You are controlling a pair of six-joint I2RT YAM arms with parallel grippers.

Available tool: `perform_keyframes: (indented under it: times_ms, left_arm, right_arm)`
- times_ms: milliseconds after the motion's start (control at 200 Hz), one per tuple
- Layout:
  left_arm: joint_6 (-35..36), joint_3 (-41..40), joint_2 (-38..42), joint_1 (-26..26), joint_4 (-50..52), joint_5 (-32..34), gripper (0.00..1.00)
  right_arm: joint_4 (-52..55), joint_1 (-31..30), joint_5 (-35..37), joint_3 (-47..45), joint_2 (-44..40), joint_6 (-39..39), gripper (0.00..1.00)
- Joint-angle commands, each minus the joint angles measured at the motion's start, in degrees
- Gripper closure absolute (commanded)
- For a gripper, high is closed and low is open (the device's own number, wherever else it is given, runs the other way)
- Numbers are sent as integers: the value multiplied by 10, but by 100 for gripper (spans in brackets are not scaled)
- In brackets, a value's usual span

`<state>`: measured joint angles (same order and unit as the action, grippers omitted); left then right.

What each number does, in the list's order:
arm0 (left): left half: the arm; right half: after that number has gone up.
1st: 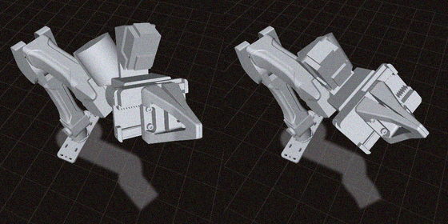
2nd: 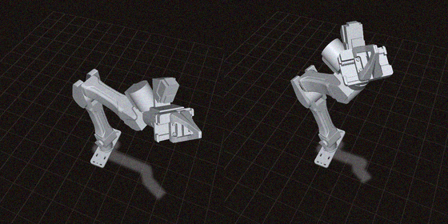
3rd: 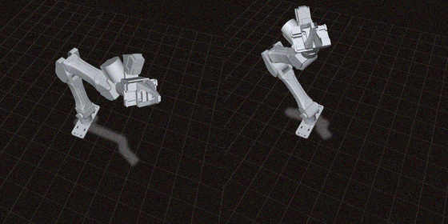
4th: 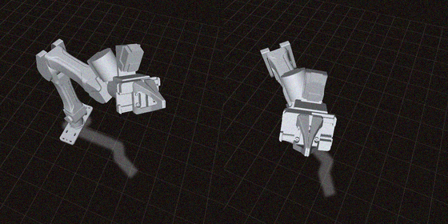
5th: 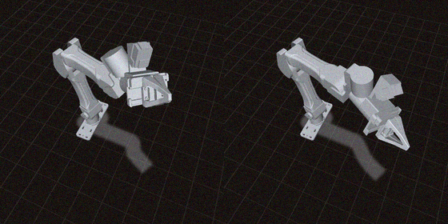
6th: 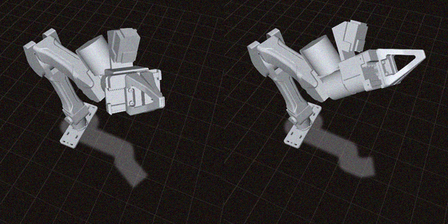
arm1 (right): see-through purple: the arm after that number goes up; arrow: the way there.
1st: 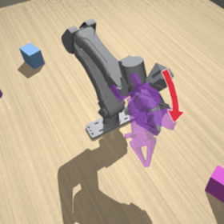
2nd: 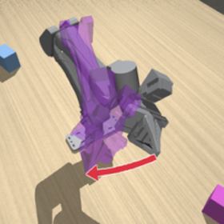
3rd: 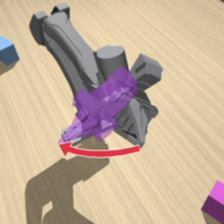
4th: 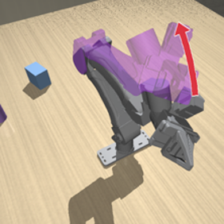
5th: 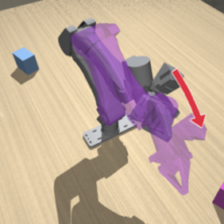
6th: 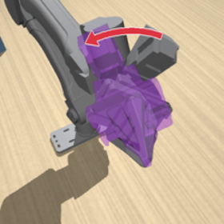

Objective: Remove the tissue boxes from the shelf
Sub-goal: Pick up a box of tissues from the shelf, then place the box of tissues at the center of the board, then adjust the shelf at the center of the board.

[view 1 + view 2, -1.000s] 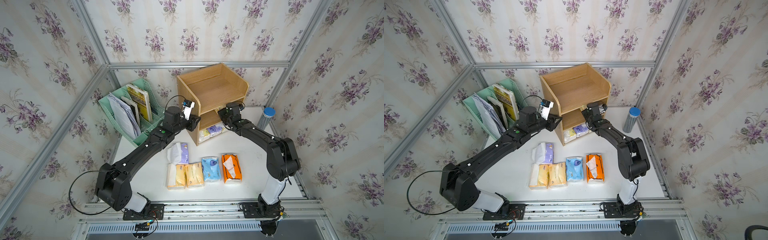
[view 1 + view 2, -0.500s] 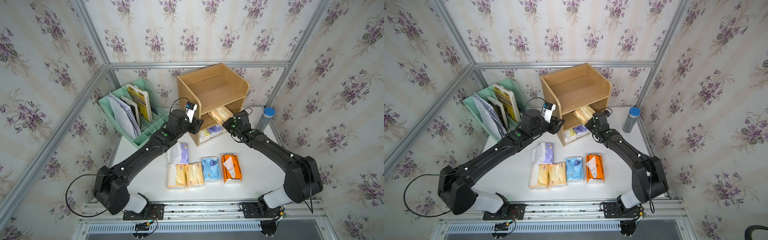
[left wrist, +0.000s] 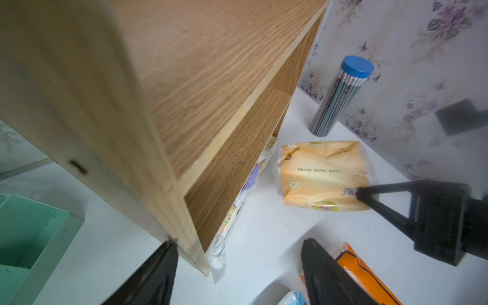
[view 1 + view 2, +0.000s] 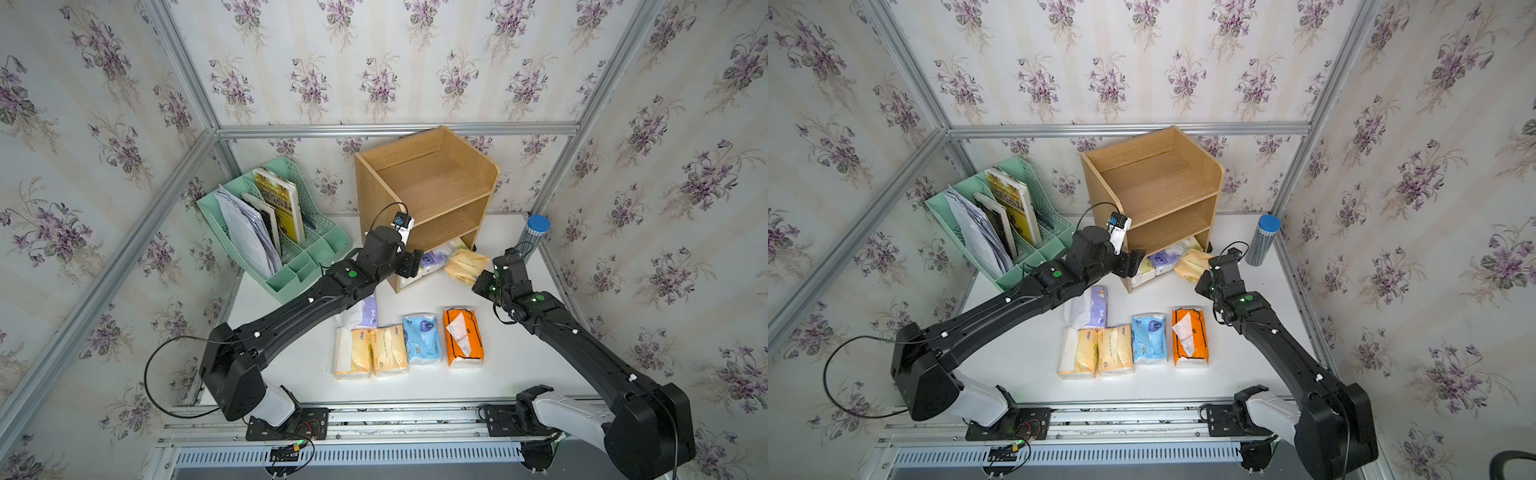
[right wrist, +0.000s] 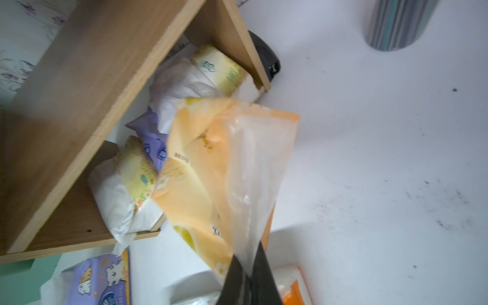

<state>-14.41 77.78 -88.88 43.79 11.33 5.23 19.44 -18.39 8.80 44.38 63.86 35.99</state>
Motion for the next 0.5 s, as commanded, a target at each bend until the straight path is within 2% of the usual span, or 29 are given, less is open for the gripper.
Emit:
perform_keyframes:
  times_ms: [0,280,500]
  left_arm:
    - [-22,21,-26,7,-10,23,17]
    - [-57,35,-60,8,4,90,2]
    - [-81,54,-94,-17,33,130,1]
  right_arm:
    - [17,18,13,-17,-20,-27,99]
    - [26,75,0,-57,-76,-34,99]
    - [22,101,1,-96,-73,-29,99]
